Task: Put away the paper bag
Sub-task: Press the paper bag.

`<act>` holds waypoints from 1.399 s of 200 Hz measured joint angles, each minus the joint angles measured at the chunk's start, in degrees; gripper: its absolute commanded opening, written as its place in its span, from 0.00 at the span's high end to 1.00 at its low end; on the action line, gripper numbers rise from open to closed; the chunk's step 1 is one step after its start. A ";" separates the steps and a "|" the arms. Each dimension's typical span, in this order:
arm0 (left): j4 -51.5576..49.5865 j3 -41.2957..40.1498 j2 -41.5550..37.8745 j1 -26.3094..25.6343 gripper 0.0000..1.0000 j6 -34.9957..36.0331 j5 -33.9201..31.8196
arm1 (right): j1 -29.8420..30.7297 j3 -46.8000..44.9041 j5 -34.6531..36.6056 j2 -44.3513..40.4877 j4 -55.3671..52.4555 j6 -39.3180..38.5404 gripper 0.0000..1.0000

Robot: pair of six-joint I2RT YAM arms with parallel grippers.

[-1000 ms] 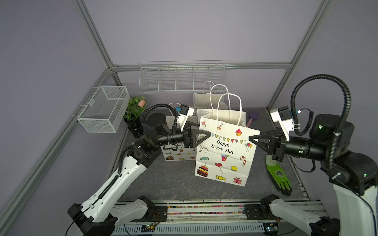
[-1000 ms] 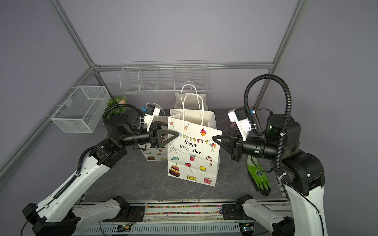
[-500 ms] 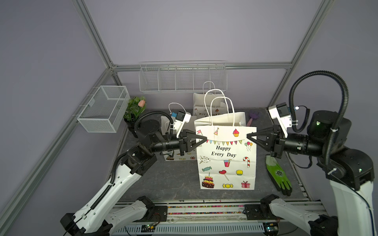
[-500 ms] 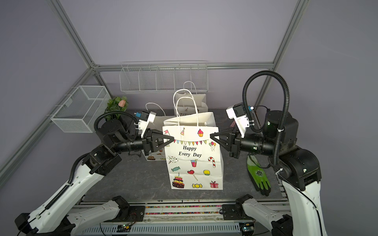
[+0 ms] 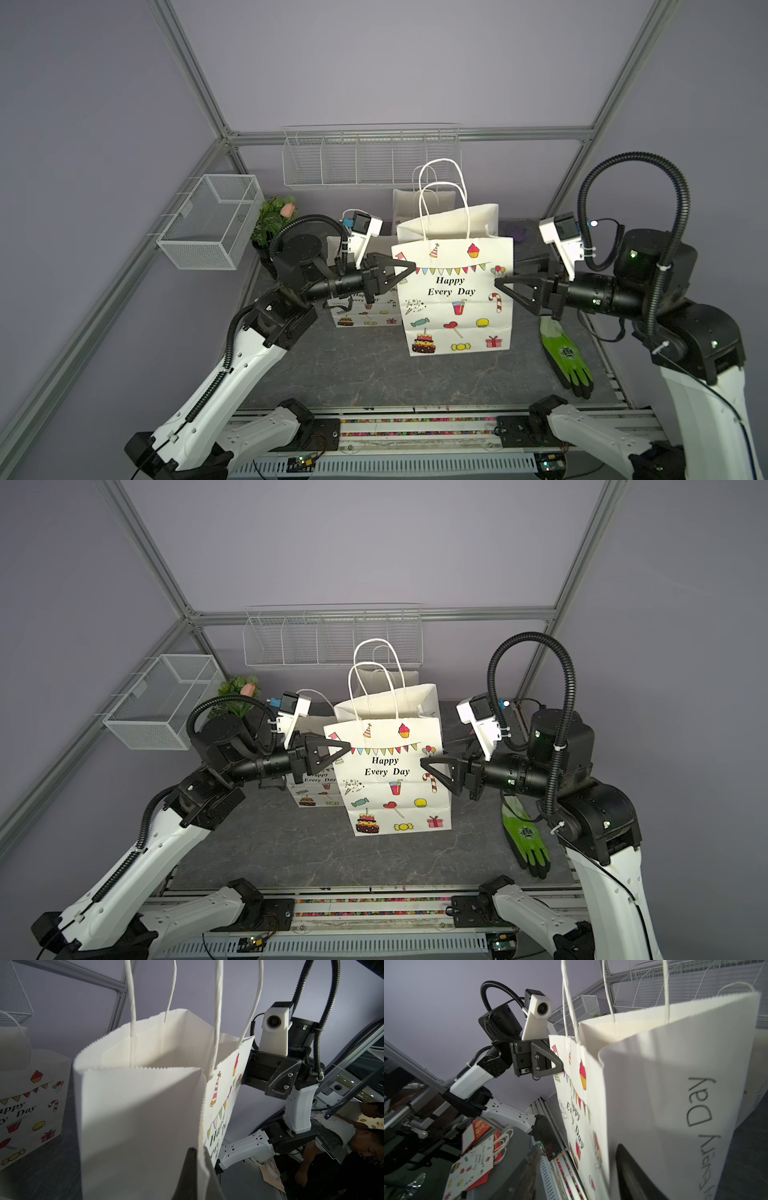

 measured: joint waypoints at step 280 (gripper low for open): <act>0.83 19.50 7.67 7.96 1.00 -3.02 18.78 | 0.00 -15.02 -1.22 -8.66 5.33 3.48 0.11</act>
